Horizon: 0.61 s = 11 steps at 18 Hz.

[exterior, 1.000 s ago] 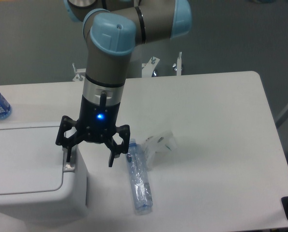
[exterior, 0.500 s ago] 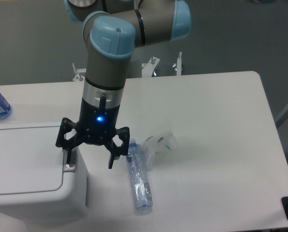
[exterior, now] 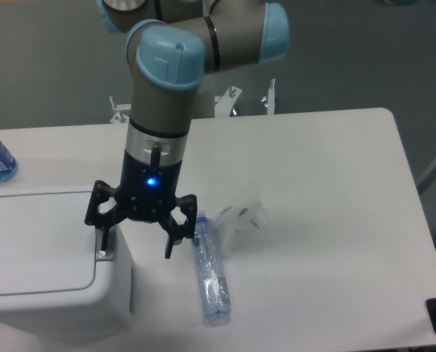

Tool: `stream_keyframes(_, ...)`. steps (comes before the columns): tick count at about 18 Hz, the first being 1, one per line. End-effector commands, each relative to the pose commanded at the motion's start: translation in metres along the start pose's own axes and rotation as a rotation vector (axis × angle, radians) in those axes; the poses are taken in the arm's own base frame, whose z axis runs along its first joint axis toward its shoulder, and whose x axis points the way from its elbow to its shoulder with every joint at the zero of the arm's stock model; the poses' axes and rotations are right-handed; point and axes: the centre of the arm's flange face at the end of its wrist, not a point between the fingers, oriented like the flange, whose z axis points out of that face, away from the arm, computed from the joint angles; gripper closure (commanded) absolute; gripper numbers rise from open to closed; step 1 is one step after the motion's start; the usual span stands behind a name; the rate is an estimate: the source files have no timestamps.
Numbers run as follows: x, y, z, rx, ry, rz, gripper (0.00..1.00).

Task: Open the trash can
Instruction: 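Press the gripper finger down on the grey latch tab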

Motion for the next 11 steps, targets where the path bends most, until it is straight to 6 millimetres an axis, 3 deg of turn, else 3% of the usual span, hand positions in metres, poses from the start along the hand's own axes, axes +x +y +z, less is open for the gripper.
stream_keyframes(11,-0.0015,0.0025,0.0046,-0.006,-0.001,-0.002,0.0)
